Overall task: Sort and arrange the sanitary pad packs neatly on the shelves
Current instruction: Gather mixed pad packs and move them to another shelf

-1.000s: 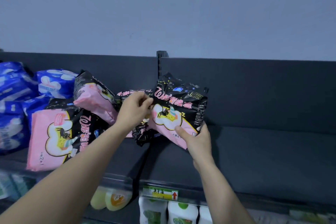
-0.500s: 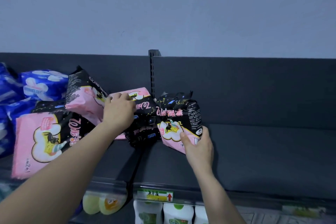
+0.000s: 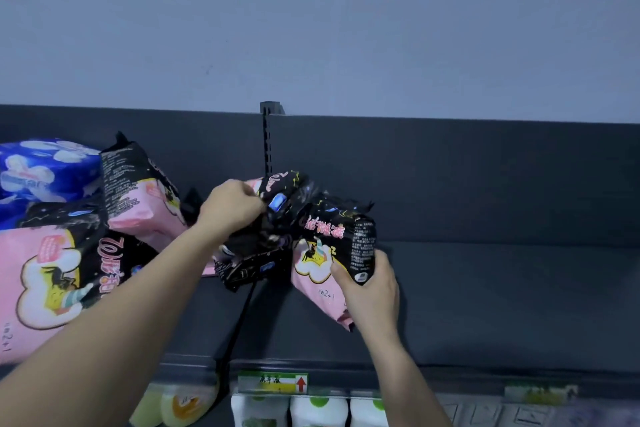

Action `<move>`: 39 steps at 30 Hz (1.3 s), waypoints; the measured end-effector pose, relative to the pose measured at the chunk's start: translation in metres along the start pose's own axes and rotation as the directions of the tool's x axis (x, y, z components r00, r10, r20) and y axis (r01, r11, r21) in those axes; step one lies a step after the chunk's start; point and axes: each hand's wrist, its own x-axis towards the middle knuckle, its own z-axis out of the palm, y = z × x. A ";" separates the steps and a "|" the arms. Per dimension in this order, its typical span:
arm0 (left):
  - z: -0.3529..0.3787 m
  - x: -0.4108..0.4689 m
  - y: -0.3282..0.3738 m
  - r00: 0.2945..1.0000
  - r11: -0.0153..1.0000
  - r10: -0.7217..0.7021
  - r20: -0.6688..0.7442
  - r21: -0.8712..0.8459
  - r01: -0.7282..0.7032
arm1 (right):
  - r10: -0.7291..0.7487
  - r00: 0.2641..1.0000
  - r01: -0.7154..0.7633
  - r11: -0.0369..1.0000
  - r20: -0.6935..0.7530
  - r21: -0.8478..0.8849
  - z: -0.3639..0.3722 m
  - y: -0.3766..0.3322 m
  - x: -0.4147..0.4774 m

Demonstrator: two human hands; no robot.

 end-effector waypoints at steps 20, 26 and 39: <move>0.047 -0.013 0.005 0.898 0.932 0.321 0.299 -0.268 -0.244 | 0.031 0.986 -0.056 0.987 -0.164 -0.151 -0.063 0.007 -0.018; 0.054 -0.017 -0.031 0.945 0.827 0.272 0.182 -0.546 -0.133 | 0.004 0.970 -0.045 0.985 -0.242 -0.164 -0.059 0.008 -0.031; 0.036 -0.012 -0.084 0.935 0.650 0.304 0.182 -0.758 -0.064 | -0.056 0.968 0.026 0.992 -0.245 -0.126 -0.015 -0.001 -0.038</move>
